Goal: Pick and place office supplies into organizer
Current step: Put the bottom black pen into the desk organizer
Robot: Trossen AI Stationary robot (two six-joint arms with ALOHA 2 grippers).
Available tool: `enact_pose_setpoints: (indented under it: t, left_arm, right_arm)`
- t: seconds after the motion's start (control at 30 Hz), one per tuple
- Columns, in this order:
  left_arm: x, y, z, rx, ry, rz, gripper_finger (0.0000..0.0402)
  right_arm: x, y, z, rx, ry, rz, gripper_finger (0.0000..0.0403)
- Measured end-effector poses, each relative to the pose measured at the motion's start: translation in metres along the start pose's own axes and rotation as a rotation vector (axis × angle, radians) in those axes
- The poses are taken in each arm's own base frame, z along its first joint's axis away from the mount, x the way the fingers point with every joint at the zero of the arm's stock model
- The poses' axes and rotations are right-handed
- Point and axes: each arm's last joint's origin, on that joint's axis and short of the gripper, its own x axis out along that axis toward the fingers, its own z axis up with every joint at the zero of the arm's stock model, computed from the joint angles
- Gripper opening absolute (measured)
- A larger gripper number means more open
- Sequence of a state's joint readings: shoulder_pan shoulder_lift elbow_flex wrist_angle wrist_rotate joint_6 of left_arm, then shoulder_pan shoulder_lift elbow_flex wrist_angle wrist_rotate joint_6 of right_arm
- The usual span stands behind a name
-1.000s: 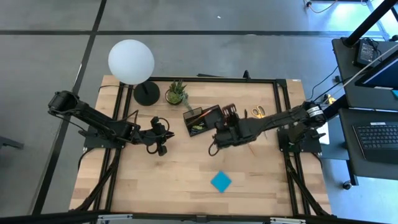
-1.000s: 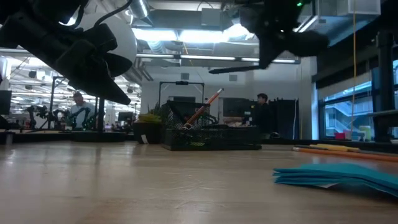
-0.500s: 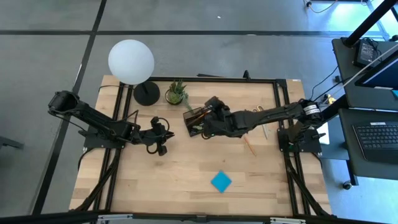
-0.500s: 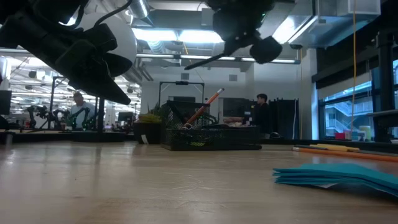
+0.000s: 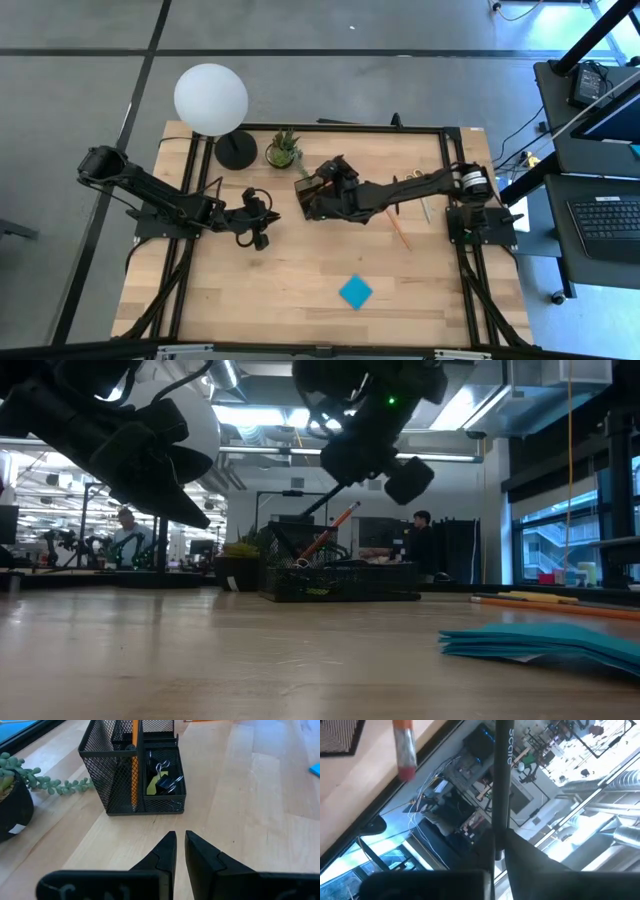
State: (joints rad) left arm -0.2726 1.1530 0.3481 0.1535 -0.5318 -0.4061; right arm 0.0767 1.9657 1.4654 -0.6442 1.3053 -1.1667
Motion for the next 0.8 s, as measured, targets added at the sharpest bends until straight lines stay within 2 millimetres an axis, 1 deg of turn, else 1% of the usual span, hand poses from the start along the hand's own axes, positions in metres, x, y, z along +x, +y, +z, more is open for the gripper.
enact_pose_setpoints:
  t: [0.13,0.27,0.8]
  left_arm:
    - [0.000,0.000,0.000,0.001,0.002,-0.001,0.0031]
    - [0.000,0.000,0.000,0.001,0.002,-0.001,0.0031]
    - [0.000,0.000,0.000,0.002,0.003,-0.001,0.0031]
  right_arm:
    - [0.003,0.004,0.010,-0.029,-0.017,0.009,0.0029]
    - [0.004,0.005,0.013,-0.044,-0.021,0.008,0.0032]
    - [0.004,0.005,0.017,-0.088,-0.120,0.040,0.0034]
